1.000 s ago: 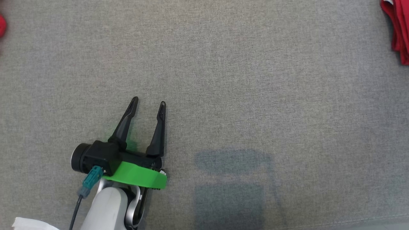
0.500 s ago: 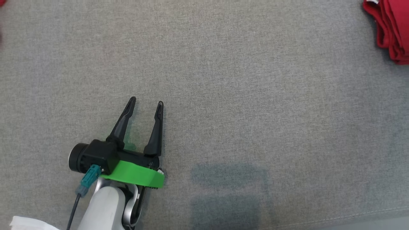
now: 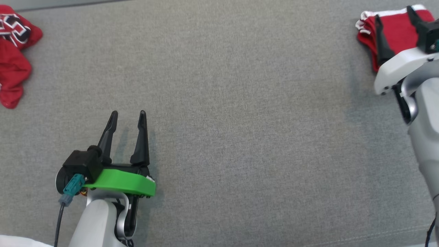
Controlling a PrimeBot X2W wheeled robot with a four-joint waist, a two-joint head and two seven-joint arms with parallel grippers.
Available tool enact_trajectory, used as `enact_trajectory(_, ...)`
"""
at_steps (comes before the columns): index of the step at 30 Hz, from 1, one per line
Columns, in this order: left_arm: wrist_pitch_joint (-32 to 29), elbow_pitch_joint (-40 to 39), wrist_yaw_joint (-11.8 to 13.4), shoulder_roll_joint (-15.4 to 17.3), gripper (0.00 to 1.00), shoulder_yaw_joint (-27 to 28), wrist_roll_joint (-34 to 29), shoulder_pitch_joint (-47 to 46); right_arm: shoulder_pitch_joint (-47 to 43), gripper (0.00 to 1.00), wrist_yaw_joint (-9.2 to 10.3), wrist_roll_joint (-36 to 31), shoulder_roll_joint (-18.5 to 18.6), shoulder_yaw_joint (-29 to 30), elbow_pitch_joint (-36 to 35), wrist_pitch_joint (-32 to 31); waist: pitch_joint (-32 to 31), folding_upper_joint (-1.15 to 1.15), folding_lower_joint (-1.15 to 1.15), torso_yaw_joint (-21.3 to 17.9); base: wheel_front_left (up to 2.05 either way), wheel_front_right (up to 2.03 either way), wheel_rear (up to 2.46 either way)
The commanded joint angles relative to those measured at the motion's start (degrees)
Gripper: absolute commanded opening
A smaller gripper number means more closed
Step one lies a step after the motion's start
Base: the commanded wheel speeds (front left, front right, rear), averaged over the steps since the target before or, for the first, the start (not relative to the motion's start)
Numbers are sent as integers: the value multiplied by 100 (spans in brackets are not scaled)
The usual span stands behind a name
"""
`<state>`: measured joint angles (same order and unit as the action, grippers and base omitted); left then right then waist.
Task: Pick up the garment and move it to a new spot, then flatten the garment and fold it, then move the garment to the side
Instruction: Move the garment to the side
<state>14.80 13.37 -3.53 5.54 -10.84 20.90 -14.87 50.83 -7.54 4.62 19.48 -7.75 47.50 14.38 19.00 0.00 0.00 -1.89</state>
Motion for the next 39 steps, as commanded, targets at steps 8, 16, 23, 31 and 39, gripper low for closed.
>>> enact_trajectory(8, 38, 324, 138, -115, 100, 300, 94, 394, -1308, 100, 10, 307, -609, 406, -751, 58, -1128, 0, 0, 198, 0, 0, 0)
enact_trajectory(16, 39, 277, 189, -180, 100, 475, 43, 853, -2780, 100, 10, 80, -1458, 917, -1802, 82, -1535, 0, 0, 293, 0, 0, 0)
enact_trajectory(23, 35, 258, 189, -198, 100, 512, -40, 1259, -3793, 100, 10, -276, -1640, 949, -3012, 82, -1740, 0, 0, 360, 0, 0, 0)
enact_trajectory(31, 34, 119, 250, -223, 100, 516, -93, 1469, -4754, 100, 10, 289, -1650, 724, -3875, 83, -1823, 0, 0, 399, 0, 0, 0)
enact_trajectory(39, 34, 15, 254, -244, 100, 503, -114, 1583, -4920, 100, 10, 396, -1652, 630, -3766, 84, -1860, 0, 0, 379, 0, 0, 0)
